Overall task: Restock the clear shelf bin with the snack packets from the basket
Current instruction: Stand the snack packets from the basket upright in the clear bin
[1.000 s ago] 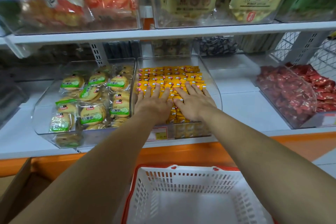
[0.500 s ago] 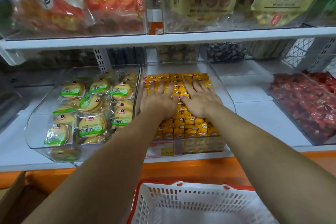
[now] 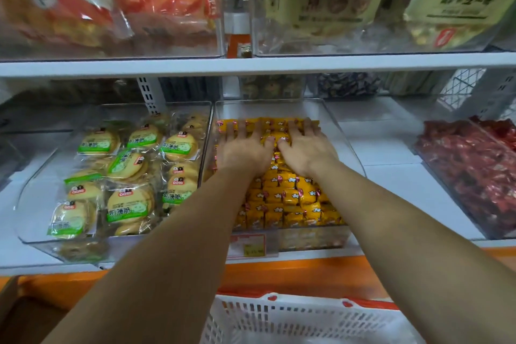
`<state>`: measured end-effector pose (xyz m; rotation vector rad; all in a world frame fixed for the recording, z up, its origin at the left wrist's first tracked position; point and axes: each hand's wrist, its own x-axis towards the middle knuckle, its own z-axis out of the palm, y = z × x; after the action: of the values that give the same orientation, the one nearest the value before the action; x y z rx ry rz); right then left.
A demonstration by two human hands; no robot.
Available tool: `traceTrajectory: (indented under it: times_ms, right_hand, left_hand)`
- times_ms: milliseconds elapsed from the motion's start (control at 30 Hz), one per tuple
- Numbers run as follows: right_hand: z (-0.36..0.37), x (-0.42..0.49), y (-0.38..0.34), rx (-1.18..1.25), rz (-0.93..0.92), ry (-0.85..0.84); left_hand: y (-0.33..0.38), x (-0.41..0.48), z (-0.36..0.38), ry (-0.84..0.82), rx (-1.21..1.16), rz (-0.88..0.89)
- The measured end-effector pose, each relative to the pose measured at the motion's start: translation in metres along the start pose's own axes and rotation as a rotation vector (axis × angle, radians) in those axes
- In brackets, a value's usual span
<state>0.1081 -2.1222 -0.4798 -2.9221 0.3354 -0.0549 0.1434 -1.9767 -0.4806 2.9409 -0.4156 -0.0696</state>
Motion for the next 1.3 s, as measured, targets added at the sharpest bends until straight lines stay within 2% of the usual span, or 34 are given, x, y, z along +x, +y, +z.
traceTrajectory:
  times_ms: [267,433,733,900,1133,1300]
  right_hand:
    - [0.002,-0.001,0.000,-0.022,-0.008,0.017]
    - [-0.002,0.007,0.002,-0.034,-0.122,0.090]
    - [0.002,0.021,0.005,-0.063,-0.092,-0.009]
    - [0.006,0.013,0.004,-0.082,-0.122,0.043]
    - [0.005,0.021,0.006,-0.046,-0.103,-0.005]
    - [-0.019,0.004,0.001,-0.033,-0.098,-0.111]
  left_hand:
    - [-0.001,0.004,-0.003,-0.038,0.031,-0.017]
    - [-0.005,0.003,-0.003,0.141,0.045,0.078]
    - [-0.004,0.010,-0.001,0.077,0.050,0.044]
    - [-0.006,0.003,0.004,0.136,0.028,0.078]
    - [-0.006,0.011,0.005,0.065,0.054,0.088]
    - [0.000,0.000,-0.023,-0.088,0.064,0.087]
